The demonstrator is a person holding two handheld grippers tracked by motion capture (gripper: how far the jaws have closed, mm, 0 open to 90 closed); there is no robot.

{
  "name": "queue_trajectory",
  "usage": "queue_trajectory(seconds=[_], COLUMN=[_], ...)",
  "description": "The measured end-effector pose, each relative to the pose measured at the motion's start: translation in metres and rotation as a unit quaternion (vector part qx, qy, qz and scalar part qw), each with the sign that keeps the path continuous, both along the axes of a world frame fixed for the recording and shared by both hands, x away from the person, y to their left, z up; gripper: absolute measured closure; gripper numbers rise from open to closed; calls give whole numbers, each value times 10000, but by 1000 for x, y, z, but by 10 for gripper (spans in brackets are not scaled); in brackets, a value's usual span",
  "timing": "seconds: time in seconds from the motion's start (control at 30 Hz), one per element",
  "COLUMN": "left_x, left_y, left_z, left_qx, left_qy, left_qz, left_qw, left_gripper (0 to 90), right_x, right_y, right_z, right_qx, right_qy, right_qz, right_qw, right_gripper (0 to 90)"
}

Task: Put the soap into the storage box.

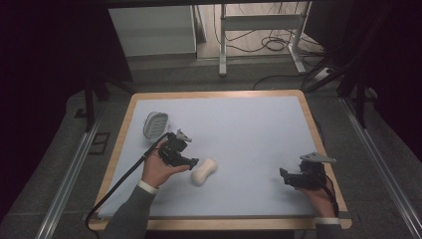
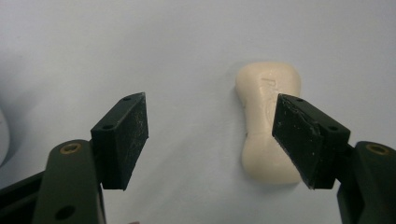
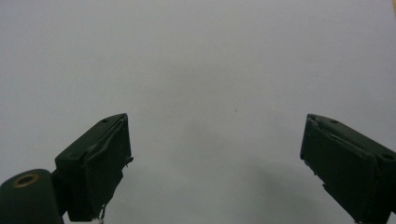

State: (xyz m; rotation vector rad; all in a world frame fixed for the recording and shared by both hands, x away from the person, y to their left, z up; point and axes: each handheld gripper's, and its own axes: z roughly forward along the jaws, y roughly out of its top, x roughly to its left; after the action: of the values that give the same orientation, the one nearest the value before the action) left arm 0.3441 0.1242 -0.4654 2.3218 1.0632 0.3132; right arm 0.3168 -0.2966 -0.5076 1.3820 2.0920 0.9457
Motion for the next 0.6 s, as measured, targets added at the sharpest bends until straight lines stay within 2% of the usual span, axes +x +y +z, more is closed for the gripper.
queue_trajectory(seconds=[0.03, 0.1, 0.37, 0.6], left_x=[1, 1, -5, -4], left_y=[-2, -6, -26, -38], left_z=[-1, -3, -10, -27], left_qx=[-41, 63, 152, 272], left_qy=[29, 62, 207, 485], left_qz=[-16, -40, -300, -376], left_qw=[10000, 10000, 9992, 9977], left_gripper=[277, 281, 278, 272], right_x=[0, 0, 0, 0], right_y=[0, -1, -2, -2], right_z=[0, 0, 0, -1], right_qx=[5, 2, 0, -3], right_qy=[4, 13, 15, 37], right_qz=[-9, -7, -9, -9], right_qw=[10000, 10000, 10000, 10000], right_gripper=[84, 84, 84, 84])
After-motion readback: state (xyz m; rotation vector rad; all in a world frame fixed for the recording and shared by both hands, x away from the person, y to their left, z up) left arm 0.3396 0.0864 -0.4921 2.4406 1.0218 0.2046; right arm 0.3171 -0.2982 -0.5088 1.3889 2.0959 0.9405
